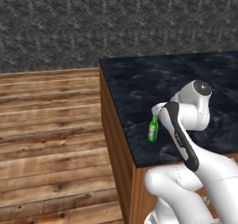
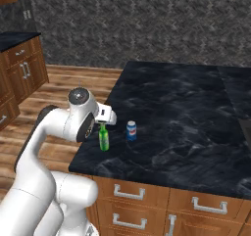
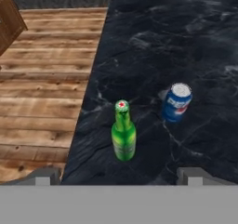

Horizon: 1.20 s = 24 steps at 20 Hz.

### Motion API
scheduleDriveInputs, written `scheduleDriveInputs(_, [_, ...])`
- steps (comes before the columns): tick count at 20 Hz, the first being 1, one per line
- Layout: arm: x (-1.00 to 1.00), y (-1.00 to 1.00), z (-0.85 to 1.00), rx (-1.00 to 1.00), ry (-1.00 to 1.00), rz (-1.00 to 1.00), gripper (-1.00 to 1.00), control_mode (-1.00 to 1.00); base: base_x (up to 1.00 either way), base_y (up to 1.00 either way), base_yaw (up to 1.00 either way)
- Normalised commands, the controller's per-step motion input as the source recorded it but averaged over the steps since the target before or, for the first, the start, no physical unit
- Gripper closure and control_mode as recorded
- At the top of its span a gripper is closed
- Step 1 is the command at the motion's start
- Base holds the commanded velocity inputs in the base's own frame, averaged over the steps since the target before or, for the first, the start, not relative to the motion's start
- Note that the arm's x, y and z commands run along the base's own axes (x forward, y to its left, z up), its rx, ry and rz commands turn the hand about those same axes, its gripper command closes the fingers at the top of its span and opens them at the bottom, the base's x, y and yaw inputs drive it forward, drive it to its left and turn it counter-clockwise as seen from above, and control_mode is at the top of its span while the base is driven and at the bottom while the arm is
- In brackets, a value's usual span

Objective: Pick the can, beer from the counter and place them in the open cabinet.

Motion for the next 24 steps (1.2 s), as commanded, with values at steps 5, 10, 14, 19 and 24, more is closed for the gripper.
scheduleDriveInputs(5, [0.00,-0.25,-0.28,0.03,-0.05,0.02,-1.00,-1.00,0.00,0.00,0.00])
scheduleDriveInputs(10, [0.00,-0.19,-0.23,0.02,-0.02,0.06,-1.00,-1.00,0.00,0.00,0.00])
scheduleDriveInputs(14, [0.00,-0.08,-0.20,0.01,-0.02,0.16,-1.00,-1.00,0.00,0.00,0.00])
scheduleDriveInputs(19, [0.00,0.00,-0.20,0.00,-0.03,0.11,-1.00,-1.00,0.00,0.00,0.00])
scheduleDriveInputs(24, [0.00,-0.03,-0.24,0.02,-0.04,0.14,-1.00,-1.00,0.00,0.00,0.00])
